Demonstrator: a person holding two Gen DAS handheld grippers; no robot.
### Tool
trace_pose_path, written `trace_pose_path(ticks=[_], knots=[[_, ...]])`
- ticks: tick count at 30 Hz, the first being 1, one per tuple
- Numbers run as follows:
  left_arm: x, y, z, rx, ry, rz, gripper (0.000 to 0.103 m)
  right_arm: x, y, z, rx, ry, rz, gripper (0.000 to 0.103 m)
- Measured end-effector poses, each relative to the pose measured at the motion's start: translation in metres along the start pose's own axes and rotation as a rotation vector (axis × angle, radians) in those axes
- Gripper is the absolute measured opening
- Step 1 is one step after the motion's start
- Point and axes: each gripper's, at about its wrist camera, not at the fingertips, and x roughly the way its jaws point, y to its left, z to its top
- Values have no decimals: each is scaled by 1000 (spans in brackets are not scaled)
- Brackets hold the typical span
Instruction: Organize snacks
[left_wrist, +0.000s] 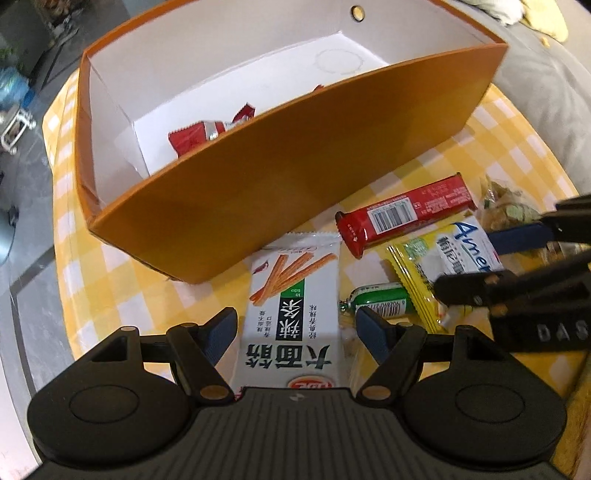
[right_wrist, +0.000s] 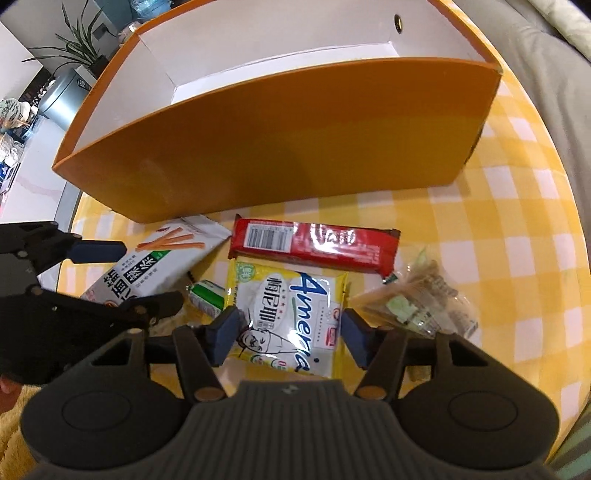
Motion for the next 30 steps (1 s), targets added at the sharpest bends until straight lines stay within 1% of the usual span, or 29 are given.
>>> trace_pose_path(ticks=[4, 5, 6, 8, 12, 14, 17, 19, 21, 22, 23, 24, 25, 28, 30], knots=[[4, 6, 2, -58, 15, -17, 83, -2, 4, -3, -41, -2, 5, 62], [4, 8, 2, -76, 18, -23, 80, -1, 6, -4, -48, 3, 14, 62], [5, 10, 3, -96, 20, -28, 80, 0, 7, -4, -52, 8, 20, 63], [4, 12, 2, -121, 19, -24, 74, 2, 11, -5, -62, 5, 16, 63], [4, 13, 3, -167, 24, -14, 70, 5, 16, -5, -86, -7, 10, 64], [5, 11, 4, -170, 31, 1, 71, 7, 18, -4, -88, -6, 13, 64], [8, 4, 6, -151, 37, 43, 74, 9, 21, -4, -94, -4, 10, 68], [10, 0, 7, -140, 42, 66, 73, 10, 22, -5, -99, -7, 9, 68], [12, -1, 7, -146, 47, 69, 71, 10, 22, -6, -102, -10, 8, 69], [12, -1, 7, -153, 47, 62, 67, 10, 21, -6, -101, -10, 9, 68], [11, -1, 7, -157, 44, 59, 65, 10, 21, -6, -100, -9, 14, 68], [10, -1, 7, -162, 40, 57, 65, 10, 21, -6, -101, -10, 16, 65], [13, -4, 8, -167, 37, 56, 63, 9, 21, -6, -103, -14, 17, 59], [9, -3, 4, -196, 26, 49, 60, 6, 21, -6, -106, -22, 20, 54], [4, -2, 1, -218, 16, 48, 59, 4, 19, -6, -99, -26, 18, 54]])
